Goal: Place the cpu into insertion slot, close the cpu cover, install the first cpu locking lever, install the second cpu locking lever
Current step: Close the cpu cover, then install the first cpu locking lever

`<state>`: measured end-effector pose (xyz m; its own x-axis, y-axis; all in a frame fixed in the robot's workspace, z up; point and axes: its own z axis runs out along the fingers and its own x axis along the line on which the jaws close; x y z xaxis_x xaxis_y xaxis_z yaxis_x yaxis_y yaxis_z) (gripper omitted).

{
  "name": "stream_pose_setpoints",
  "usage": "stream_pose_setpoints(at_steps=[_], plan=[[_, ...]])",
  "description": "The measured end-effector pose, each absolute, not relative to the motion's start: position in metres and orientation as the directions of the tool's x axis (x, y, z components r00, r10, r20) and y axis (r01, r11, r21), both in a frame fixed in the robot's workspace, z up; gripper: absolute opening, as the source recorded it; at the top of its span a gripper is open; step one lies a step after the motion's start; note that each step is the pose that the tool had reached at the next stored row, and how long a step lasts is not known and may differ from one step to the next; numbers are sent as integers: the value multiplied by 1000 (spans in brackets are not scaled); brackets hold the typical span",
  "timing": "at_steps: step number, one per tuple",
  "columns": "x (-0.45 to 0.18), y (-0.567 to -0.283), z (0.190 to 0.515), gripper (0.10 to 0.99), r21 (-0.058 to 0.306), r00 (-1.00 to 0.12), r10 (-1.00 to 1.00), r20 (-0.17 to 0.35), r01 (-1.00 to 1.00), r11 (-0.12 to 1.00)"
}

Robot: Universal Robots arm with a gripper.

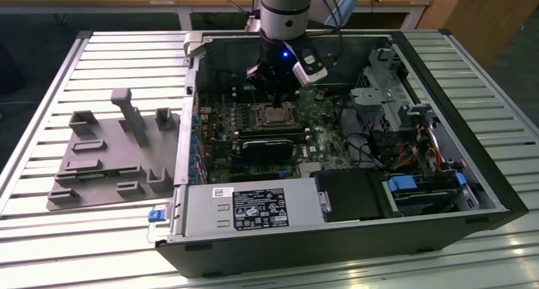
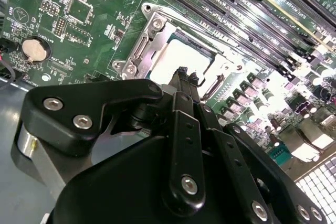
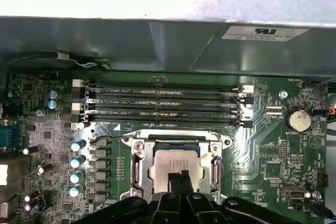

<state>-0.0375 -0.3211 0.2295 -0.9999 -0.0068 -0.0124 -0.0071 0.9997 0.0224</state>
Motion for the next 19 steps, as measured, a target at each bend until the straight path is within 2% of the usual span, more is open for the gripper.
stream_pose_setpoints(at_steps=[19], plan=[[-44,-321,230,102,22,-1000,-5,-12,-6,1000]])
